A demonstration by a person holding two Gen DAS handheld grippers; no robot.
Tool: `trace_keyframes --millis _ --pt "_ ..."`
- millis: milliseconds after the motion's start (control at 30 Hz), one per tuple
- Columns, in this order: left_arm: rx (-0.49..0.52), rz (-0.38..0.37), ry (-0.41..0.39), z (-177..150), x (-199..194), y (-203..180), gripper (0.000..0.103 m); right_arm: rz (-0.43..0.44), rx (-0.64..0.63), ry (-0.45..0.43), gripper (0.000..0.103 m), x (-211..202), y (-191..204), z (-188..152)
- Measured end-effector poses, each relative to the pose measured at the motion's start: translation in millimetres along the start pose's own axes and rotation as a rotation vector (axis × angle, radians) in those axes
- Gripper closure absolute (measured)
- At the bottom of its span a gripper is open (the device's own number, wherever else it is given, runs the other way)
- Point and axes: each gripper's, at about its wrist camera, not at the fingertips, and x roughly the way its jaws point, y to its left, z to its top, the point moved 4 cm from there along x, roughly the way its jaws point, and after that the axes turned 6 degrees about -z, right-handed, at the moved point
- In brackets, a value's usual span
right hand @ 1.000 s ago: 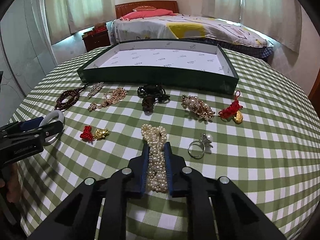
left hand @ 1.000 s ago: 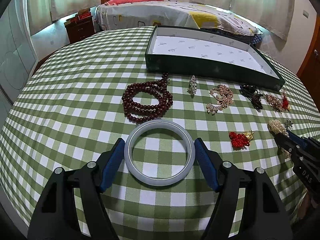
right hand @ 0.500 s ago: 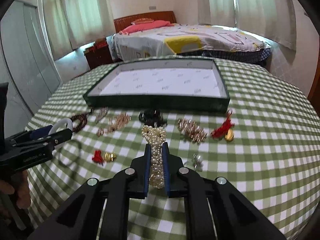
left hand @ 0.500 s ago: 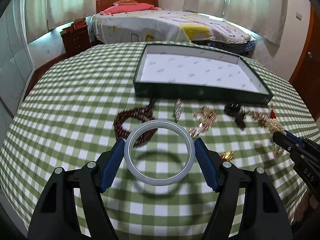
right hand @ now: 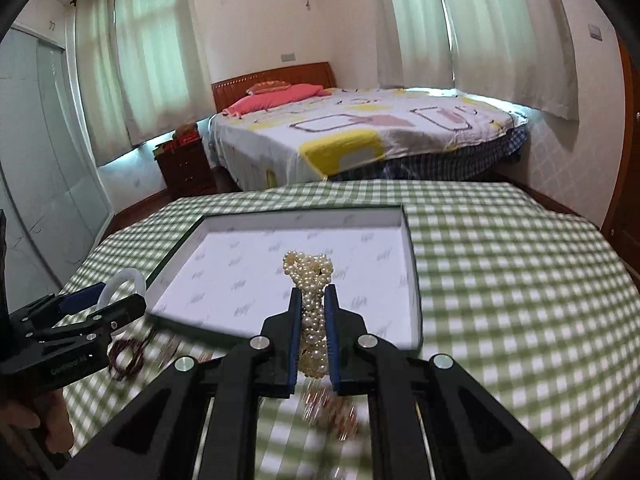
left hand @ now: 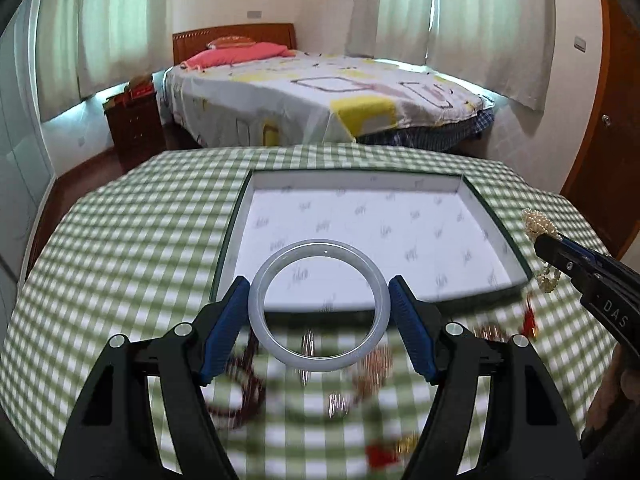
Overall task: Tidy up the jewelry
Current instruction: 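Lift bangle with left tool while right tool carries pearls over tray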
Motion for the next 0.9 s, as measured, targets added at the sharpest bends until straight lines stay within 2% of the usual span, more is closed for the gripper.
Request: trace_keyframes --millis 167,267,400,633,900 --pt "0.004 0.02 -0.011 30 39 5 0.034 -0.018 -0.006 0.019 0.091 37 -9 13" --pt "0.005 0.029 0.026 33 67 9 0.034 -0.03 -0.012 0.069 0.091 61 -13 7" --pt "-0.004 0.031 0.118 21 100 18 0.034 -0.044 -0.006 0.141 0.091 83 -19 -7" --pt "-0.048 0.036 0.199 8 121 38 0.034 -0.065 -0.024 0.198 0.091 100 -21 -19" --pt "-0.002 0.062 0.208 3 126 36 0.034 -0.086 -0.036 0.197 0.091 99 -24 -18"
